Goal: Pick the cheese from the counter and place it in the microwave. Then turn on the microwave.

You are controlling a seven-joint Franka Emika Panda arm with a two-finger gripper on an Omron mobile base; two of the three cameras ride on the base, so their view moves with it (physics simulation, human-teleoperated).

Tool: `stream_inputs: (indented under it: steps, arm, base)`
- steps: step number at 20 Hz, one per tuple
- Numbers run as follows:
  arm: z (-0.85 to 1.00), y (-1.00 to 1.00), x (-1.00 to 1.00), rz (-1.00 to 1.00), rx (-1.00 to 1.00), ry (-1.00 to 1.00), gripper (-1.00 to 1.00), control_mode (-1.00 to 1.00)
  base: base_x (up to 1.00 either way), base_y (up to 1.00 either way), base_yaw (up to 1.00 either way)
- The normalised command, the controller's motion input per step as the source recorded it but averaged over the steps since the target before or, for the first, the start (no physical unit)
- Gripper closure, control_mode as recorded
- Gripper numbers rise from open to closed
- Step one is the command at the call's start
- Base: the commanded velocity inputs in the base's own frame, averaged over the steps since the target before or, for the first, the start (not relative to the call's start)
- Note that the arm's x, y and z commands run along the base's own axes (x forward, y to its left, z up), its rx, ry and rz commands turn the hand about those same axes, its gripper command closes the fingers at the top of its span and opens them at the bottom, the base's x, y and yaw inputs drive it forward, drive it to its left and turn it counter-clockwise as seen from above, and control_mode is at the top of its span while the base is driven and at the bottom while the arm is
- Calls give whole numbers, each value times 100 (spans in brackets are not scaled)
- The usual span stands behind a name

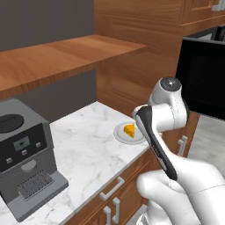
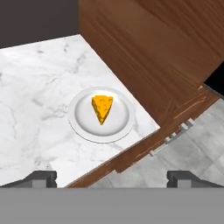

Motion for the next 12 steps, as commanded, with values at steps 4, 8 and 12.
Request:
stream_inputs:
  steps: [4, 8, 12]
  arm:
    - [-18, 0, 26, -1, 1, 0, -100, -100]
    - [-23, 0, 22, -1, 2, 0, -100, -100]
    - [-22, 0, 20, -2, 2, 0, -100, -100]
  base:
    - [0, 0, 0]
    - [0, 0, 0]
    - [0, 0, 0]
